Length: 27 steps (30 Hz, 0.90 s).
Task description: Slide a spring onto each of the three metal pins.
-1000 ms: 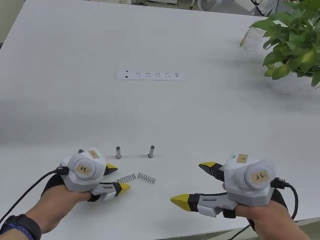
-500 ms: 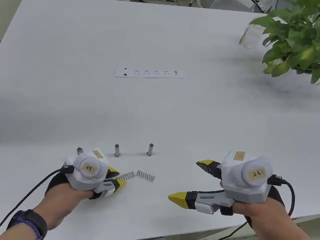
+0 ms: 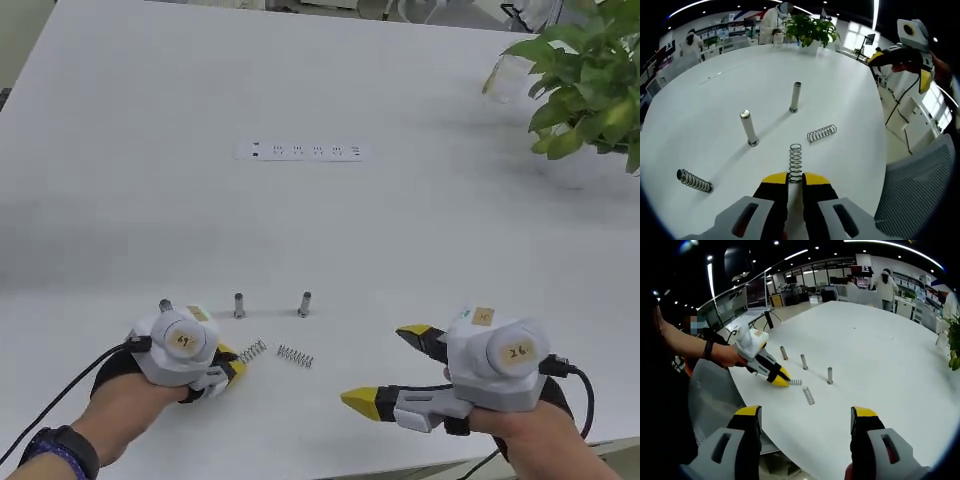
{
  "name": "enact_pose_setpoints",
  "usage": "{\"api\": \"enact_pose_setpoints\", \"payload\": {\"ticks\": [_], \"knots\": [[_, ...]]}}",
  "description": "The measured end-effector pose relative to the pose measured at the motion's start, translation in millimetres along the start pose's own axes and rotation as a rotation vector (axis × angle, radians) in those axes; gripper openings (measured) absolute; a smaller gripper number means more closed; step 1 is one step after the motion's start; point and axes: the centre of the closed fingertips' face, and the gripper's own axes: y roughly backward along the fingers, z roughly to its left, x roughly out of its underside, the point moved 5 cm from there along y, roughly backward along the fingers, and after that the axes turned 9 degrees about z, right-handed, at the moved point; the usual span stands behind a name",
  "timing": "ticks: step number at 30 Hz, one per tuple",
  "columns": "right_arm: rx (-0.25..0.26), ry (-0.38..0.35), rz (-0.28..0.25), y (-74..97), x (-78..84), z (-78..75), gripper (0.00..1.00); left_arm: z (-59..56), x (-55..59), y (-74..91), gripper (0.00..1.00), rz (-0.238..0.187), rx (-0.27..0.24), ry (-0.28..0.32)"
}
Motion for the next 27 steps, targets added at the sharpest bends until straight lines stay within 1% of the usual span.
{"api": "enact_pose_setpoints", "payload": {"ticks": [8,17,21,27], "knots": [[-0.007,0.007,-0.003,-2.9,-3.0,3.9,0.71,-1.0,8.0,12.1,0.02,-0.001,-0.007,0.008],[-0.047,0.022,0.0,-8.5,-2.5,14.0,0.7,-5.2,21.1,26.2,0.02,-0.008,-0.012,0.014],[-0.056,0.025,0.0,-10.2,-2.1,16.5,0.69,-5.5,28.9,33.3,0.02,-0.024,-0.013,0.047],[-0.071,0.031,0.006,-13.2,-0.3,19.7,0.67,-7.6,34.4,44.3,0.02,-0.041,-0.027,0.059]]}}
